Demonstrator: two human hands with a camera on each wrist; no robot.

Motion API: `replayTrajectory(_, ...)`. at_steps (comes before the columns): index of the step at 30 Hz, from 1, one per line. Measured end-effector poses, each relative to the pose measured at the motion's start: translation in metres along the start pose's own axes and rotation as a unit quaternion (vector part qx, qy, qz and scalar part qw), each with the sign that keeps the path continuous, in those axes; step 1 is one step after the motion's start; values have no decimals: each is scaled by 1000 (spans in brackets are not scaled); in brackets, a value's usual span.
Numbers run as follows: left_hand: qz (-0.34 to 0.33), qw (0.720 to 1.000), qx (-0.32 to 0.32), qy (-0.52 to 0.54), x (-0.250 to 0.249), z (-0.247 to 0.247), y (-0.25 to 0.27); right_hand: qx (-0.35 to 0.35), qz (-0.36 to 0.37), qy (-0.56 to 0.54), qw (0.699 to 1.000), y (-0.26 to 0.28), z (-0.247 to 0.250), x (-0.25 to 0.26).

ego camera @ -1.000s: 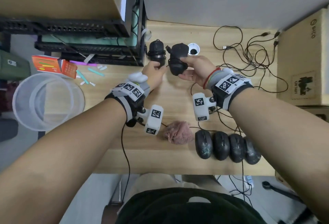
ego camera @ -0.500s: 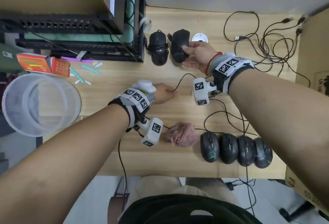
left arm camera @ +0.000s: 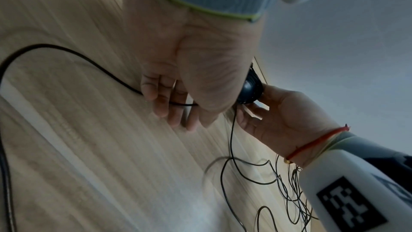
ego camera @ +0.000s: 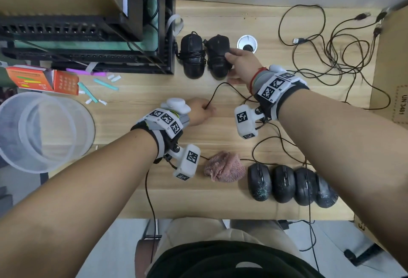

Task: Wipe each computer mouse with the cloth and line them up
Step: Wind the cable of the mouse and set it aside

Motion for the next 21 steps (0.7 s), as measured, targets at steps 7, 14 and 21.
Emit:
replayTrajectory(7, -2, 1000, -14, -12, -5, 3, -3, 1, 7, 36, 999, 1, -7, 7)
replayTrajectory(14, 7, 998, -54, -27, -8, 16, -2, -75, 17, 85, 993, -7, 20, -2)
replayTrajectory(21, 50, 983, -176, -2, -4, 44, 8, -58, 47, 164, 984, 31, 39, -16)
Point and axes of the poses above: each hand's wrist, its own y-axis away from the middle knuckle, its own z-axis out of the back of the hand, x = y × z, the point moved 10 cm from there along -y, towards the middle knuckle, and after that the axes turned 11 degrees about -x, right-handed, at the moved point
